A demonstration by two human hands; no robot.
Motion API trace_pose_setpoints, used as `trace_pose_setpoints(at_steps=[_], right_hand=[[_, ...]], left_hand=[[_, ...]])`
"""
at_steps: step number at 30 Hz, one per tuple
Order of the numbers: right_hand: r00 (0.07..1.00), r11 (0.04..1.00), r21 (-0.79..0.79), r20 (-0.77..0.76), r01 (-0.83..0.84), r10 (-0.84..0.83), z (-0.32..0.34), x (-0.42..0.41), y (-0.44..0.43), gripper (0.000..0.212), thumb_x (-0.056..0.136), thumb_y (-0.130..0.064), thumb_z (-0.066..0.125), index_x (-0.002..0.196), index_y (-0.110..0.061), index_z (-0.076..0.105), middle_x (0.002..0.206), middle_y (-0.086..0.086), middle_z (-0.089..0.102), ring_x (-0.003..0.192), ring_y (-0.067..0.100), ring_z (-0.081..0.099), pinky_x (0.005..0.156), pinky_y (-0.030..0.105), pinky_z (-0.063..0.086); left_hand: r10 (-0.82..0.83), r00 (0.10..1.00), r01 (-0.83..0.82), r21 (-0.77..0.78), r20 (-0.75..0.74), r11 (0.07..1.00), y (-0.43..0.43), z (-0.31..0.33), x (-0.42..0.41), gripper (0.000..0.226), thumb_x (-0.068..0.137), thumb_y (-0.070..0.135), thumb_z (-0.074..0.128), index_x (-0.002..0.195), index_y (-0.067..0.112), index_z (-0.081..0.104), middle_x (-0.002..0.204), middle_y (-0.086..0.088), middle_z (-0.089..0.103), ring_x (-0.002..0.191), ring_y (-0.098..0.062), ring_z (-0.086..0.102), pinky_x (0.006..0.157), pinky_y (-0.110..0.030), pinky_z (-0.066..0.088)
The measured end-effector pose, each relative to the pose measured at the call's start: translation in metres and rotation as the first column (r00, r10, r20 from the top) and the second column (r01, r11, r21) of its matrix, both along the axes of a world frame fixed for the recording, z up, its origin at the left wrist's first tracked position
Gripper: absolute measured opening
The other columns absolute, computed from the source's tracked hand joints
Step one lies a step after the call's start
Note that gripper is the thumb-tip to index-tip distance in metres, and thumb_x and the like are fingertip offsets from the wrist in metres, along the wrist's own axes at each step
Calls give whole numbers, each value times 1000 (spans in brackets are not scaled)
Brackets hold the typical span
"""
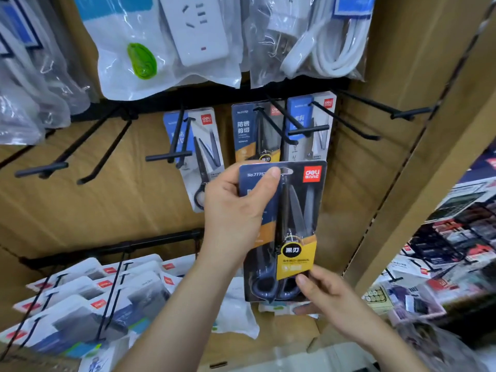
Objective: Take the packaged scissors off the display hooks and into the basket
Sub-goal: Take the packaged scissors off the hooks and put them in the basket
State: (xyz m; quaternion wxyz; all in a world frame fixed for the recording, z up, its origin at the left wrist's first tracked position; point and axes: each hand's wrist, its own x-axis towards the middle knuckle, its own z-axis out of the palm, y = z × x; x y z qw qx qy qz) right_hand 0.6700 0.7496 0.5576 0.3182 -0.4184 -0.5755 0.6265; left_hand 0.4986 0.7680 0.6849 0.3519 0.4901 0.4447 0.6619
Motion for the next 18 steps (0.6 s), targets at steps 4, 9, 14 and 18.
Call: trace_pose_setpoints(at_steps=[4, 9, 14, 18], right_hand=[[990, 994, 20, -98, 104, -102, 5, 5, 0, 41, 80, -60, 65, 105, -29, 74, 106, 14, 72, 100, 22, 71, 77, 30, 59], [973, 980, 16, -123, 200, -196, 10, 3, -5, 42, 87, -51, 60, 108, -17, 71, 101, 6, 75, 89, 20, 72, 63, 32, 61], [985, 990, -54, -102, 134, -139, 18, -1, -13, 37, 86, -45, 48, 108, -19, 63, 82, 6, 73, 54, 32, 67, 40, 26, 50], [979, 986, -12, -121, 166, -167, 19, -2, -12, 38, 88, -43, 46, 100, -10, 61, 58, 7, 63, 41, 25, 56, 38, 23, 42]], left_hand=[[6, 999, -5, 48, -35, 999, 4, 9, 10, 15, 88, 21, 70, 79, 33, 74, 85, -4, 76, 86, -30, 73, 77, -48, 61], [22, 999, -20, 51, -36, 998, 17, 17, 17, 15, 92, 17, 69, 82, 28, 71, 86, -4, 75, 87, -30, 72, 79, -47, 60], [14, 1000, -14, -19, -20, 1000, 27, 20, 14, 12, 96, 23, 63, 86, 27, 67, 95, -20, 71, 92, -40, 69, 85, -58, 56], [-24, 999, 28, -99, 39, 995, 36, 21, 10, 12, 99, 21, 59, 90, 24, 65, 106, -23, 70, 100, -41, 67, 90, -59, 54]])
